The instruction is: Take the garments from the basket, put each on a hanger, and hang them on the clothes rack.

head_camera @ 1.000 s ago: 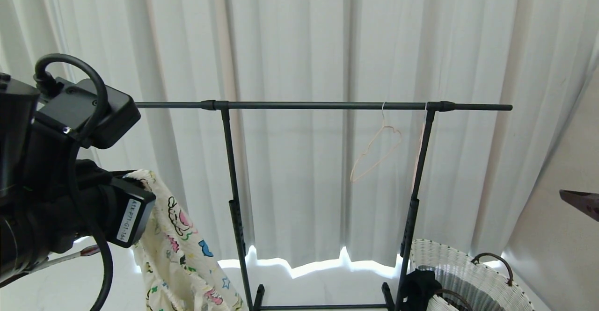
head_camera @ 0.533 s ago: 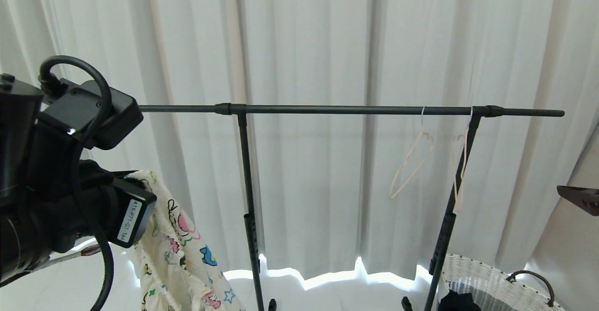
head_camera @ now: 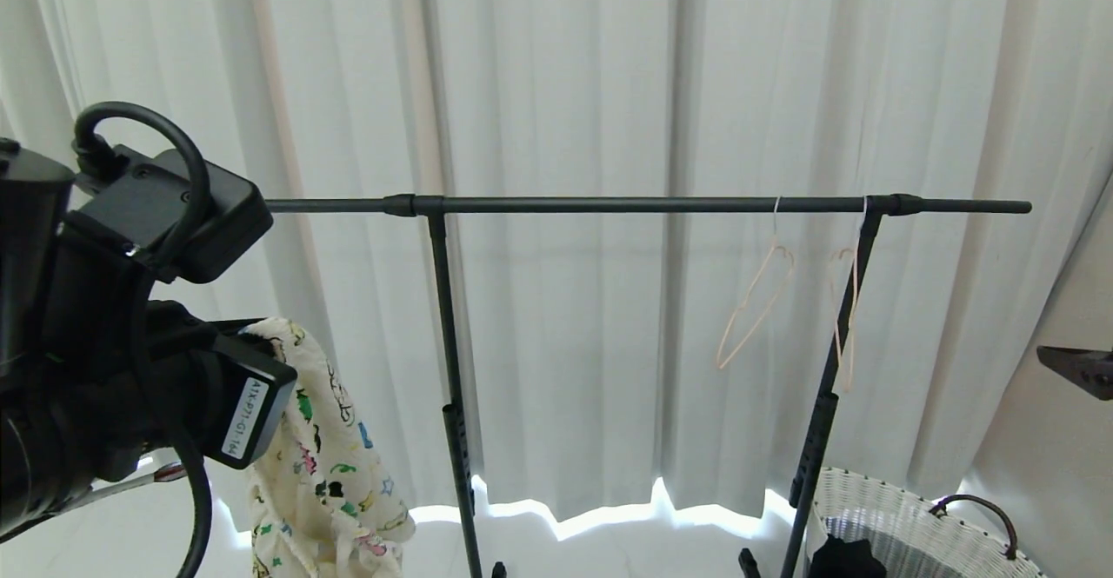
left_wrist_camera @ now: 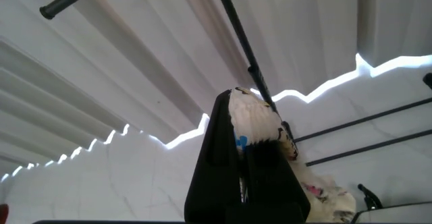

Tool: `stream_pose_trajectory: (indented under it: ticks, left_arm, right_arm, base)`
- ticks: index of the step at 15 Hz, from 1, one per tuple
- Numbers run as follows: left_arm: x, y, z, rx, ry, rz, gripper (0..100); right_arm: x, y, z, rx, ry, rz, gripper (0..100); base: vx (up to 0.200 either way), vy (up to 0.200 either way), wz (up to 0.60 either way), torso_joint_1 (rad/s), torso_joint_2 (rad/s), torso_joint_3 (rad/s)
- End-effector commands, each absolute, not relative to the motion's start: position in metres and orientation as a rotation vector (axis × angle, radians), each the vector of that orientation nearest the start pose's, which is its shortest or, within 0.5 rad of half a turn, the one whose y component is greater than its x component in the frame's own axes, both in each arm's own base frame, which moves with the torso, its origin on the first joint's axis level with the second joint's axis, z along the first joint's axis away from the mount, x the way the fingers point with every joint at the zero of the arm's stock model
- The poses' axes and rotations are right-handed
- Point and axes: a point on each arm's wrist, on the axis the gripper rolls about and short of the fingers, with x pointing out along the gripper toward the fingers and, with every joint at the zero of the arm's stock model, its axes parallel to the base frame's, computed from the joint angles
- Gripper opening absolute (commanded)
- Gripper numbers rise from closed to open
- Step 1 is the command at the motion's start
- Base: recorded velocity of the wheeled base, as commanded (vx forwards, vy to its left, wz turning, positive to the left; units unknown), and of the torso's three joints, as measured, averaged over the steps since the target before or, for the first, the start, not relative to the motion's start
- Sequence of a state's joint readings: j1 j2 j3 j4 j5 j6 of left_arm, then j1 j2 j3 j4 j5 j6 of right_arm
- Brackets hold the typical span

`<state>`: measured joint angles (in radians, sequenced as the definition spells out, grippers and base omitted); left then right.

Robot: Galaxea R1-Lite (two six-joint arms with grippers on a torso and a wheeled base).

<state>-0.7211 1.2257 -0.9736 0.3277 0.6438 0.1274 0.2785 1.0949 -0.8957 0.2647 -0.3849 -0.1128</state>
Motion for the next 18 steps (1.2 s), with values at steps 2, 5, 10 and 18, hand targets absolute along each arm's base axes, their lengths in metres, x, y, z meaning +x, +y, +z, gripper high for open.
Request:
stream_pose_trajectory:
  ticks: [2, 5, 10, 18]
  left_arm:
    - [0.135, -0.101, 0.259, 0.491, 0.444, -0.106, 0]
    - [0.131, -0.106, 0.259, 0.499, 0.436, -0.142, 0]
    - [0.130, -0.110, 0.259, 0.495, 0.423, -0.159, 0]
    - [0.133, -0.112, 0.260, 0.485, 0.410, -0.159, 0]
  right_arm:
    - [0.136, 0.030, 0.261, -0.263, 0.444, -0.079, 100]
    - [0.136, 0.030, 0.261, -0.262, 0.444, -0.078, 100]
    - [0.136, 0.030, 0.261, -0.263, 0.446, -0.077, 100]
    - [0.151, 0.035, 0.259, -0.259, 0.438, -0.078, 100]
  base:
    - [0.000, 0.000, 0.00, 0.000, 0.00, 0.000]
    - [0.000, -0.200, 0.00, 0.001, 0.00, 0.002]
    - [0.000, -0.120, 0.00, 0.008, 0.00, 0.002]
    - [0.100, 0.000, 0.00, -0.002, 0.00, 0.003]
